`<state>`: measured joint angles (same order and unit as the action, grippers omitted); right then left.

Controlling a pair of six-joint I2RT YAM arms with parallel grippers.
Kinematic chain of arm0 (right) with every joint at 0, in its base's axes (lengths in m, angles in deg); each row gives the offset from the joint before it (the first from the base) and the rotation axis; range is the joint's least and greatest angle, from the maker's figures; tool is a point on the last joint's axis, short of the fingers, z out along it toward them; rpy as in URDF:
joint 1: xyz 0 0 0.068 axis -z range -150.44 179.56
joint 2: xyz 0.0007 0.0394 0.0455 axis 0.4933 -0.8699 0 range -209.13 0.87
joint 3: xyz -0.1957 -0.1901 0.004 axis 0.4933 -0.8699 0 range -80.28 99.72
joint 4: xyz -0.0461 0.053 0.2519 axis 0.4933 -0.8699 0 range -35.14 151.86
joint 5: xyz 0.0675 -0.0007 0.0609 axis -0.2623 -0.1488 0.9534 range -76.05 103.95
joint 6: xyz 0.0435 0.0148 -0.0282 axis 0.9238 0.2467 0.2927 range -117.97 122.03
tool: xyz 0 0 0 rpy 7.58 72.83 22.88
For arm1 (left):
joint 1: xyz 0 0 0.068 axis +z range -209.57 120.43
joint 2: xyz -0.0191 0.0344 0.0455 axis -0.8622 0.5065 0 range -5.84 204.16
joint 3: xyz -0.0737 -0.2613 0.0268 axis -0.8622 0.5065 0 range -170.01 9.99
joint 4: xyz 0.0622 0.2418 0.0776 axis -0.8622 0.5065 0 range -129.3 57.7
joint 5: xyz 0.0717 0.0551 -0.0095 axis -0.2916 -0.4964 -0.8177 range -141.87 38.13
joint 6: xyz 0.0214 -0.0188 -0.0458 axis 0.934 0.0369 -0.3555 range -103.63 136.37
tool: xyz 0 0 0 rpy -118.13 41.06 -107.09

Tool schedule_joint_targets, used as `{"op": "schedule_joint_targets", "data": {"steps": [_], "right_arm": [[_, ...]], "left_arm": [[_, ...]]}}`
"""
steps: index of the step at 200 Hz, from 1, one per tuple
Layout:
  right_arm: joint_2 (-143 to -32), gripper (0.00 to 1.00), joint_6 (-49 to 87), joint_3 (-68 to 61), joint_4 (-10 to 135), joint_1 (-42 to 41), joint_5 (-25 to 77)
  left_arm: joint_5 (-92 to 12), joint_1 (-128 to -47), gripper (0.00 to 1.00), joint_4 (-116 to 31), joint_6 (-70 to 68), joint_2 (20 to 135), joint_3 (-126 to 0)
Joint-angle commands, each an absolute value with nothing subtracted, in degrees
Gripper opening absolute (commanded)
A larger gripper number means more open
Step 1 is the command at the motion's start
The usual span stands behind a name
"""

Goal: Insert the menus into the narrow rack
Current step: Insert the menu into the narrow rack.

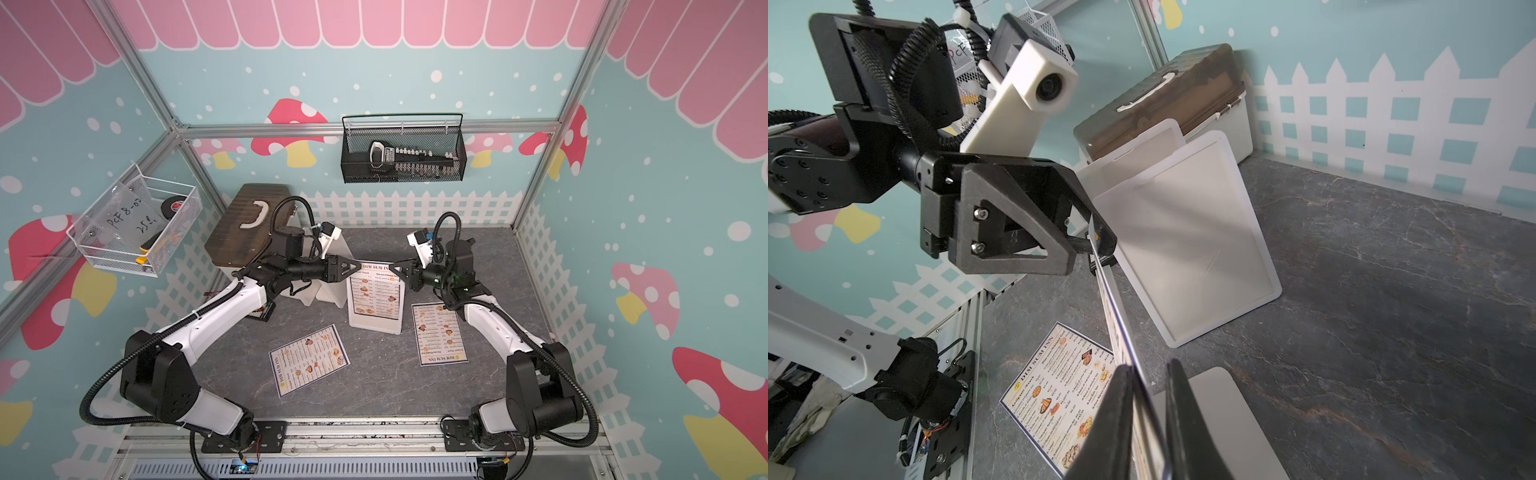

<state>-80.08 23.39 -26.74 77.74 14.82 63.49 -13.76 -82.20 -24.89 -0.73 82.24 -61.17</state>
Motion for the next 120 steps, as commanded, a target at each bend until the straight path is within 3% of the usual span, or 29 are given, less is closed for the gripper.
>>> {"op": "schedule_joint_targets", "data": {"steps": [1, 31, 64, 120], "right_arm": [[-77.5, 0.2, 22.3, -26.9, 77.1, 14.5, 62.2], [-75.8, 0.28, 21.9, -26.1, 75.4, 14.5, 58.3], [-75.5, 0.47, 21.0, -22.6, 69.2, 14.0, 51.2], [-78.5, 0.49, 14.2, -9.6, 48.5, 7.2, 30.4]], "left_arm": [[-14.5, -82.5, 0.46, -24.4, 0.8, 83.1, -61.4], [-14.5, -82.6, 0.46, -24.4, 1.0, 83.1, -61.4], [-14.6, -82.6, 0.46, -24.3, 1.1, 83.0, -61.3], [-15.0, -82.7, 0.46, -24.4, 1.0, 83.4, -61.4]]}}
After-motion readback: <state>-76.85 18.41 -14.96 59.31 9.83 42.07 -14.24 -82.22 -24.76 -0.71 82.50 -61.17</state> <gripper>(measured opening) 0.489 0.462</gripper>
